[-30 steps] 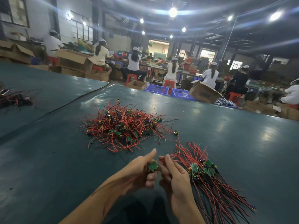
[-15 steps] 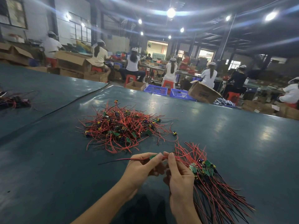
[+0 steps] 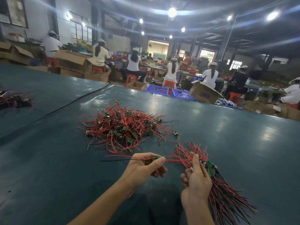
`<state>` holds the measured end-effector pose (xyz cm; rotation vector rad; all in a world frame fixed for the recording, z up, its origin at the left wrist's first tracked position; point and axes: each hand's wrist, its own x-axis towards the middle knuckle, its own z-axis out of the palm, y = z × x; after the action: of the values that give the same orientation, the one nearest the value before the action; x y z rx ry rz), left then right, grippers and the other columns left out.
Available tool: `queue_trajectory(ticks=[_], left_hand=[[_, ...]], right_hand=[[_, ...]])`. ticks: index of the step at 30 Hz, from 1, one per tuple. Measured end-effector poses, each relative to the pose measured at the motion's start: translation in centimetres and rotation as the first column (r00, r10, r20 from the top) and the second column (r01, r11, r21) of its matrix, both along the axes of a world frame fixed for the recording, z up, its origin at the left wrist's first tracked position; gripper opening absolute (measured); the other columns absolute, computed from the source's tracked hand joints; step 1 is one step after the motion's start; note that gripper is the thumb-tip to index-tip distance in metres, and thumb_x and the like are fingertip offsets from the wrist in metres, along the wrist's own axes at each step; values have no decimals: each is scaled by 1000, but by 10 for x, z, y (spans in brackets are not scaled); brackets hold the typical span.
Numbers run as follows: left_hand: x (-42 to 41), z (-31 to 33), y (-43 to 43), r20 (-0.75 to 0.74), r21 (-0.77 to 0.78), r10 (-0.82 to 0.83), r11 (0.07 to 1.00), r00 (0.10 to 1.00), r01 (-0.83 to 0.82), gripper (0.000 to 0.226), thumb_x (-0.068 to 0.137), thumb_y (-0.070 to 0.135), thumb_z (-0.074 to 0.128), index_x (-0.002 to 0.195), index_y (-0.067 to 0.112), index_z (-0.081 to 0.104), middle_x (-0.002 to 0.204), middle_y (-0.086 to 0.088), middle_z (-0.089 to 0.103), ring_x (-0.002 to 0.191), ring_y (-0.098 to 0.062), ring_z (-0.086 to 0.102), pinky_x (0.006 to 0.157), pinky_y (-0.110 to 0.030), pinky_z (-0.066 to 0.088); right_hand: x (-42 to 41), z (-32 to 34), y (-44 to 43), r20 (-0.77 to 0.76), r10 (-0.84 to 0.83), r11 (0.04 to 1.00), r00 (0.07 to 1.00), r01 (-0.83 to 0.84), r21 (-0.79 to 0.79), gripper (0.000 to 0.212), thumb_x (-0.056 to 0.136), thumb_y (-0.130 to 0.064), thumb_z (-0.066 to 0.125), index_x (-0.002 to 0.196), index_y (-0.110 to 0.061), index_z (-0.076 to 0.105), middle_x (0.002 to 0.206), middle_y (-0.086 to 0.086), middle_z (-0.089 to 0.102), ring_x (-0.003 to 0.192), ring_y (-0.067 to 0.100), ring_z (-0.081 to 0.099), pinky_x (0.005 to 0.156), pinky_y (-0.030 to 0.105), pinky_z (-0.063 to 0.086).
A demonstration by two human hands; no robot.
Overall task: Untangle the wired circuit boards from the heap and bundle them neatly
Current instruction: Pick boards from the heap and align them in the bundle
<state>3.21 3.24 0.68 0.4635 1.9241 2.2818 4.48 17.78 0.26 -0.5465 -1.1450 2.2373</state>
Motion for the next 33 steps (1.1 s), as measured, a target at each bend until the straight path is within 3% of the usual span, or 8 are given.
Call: queue_trajectory(ticks=[4, 8, 12, 16, 19, 22, 26, 33], left_hand=[[-3, 0, -2, 33, 45, 61, 997, 998, -62, 14, 90, 16, 64, 82, 8, 72, 72, -15, 72, 60, -18, 65, 58, -23, 49], [-5, -1, -4, 2, -34, 45, 998, 999, -44, 15, 89, 19, 66, 86, 7, 75, 71, -12, 72, 64, -18, 67, 60, -23, 52], [-5, -2, -5, -17, -43, 45, 998, 999, -46, 15, 90, 22, 64, 89, 8, 71, 74, -13, 73, 64, -20, 68, 62, -26, 53], [-5, -2, -6, -2, -39, 23, 999, 1000, -23, 16, 92, 19, 62, 83, 9, 72, 72, -14, 71, 66, -22, 68, 63, -27, 54], [-5, -3, -4, -5, -98, -19, 995, 1000, 18, 24, 93, 18, 61, 80, 0, 70, 67, -12, 69, 64, -22, 65, 63, -28, 53], [-3, -2, -2, -38, -147, -23, 989, 999, 17, 24, 92, 16, 62, 75, 1, 69, 62, -10, 67, 59, -20, 62, 63, -29, 52], [-2, 1, -2, -62, -160, -61, 986, 996, 50, 26, 94, 10, 59, 69, 6, 65, 58, -8, 63, 56, -20, 59, 60, -27, 47], [-5, 3, -6, -85, -164, -104, 982, 991, 89, 24, 89, 18, 65, 67, 7, 66, 54, -8, 63, 53, -19, 58, 59, -27, 46]], right_hand=[[5, -6, -21, 64, 155, 963, 986, -165, 213, 24, 87, -30, 69, 68, -18, 75, 51, -9, 50, 42, 4, 36, 40, 19, 33], [11, -10, -44, 52, 261, 898, 964, -262, 352, 15, 85, -29, 69, 77, -21, 79, 66, -1, 71, 54, 1, 58, 50, 15, 46], [10, -10, -33, 93, 116, 924, 989, -141, 356, 18, 82, -36, 73, 68, -25, 74, 56, -8, 62, 53, 2, 53, 57, 28, 46], [16, -5, -37, 121, 292, 896, 949, -315, 312, 21, 84, -38, 69, 70, -27, 79, 65, -2, 72, 57, 6, 66, 54, 22, 51], [16, -3, -41, 125, 321, 896, 939, -344, 280, 17, 81, -36, 70, 71, -26, 80, 68, 0, 74, 59, 6, 67, 49, 19, 51], [12, -3, -38, 102, 263, 927, 959, -280, 247, 15, 84, -25, 71, 73, -20, 80, 73, 10, 74, 71, 21, 68, 68, 34, 57], [7, -2, -23, 67, 192, 965, 979, -200, 171, 12, 84, -24, 71, 80, -18, 81, 49, -1, 38, 42, 6, 33, 40, 20, 31], [3, 4, 7, 27, 63, 998, 998, -64, 13, 19, 85, -15, 73, 67, -16, 79, 60, -6, 65, 41, 0, 44, 32, 14, 30]])
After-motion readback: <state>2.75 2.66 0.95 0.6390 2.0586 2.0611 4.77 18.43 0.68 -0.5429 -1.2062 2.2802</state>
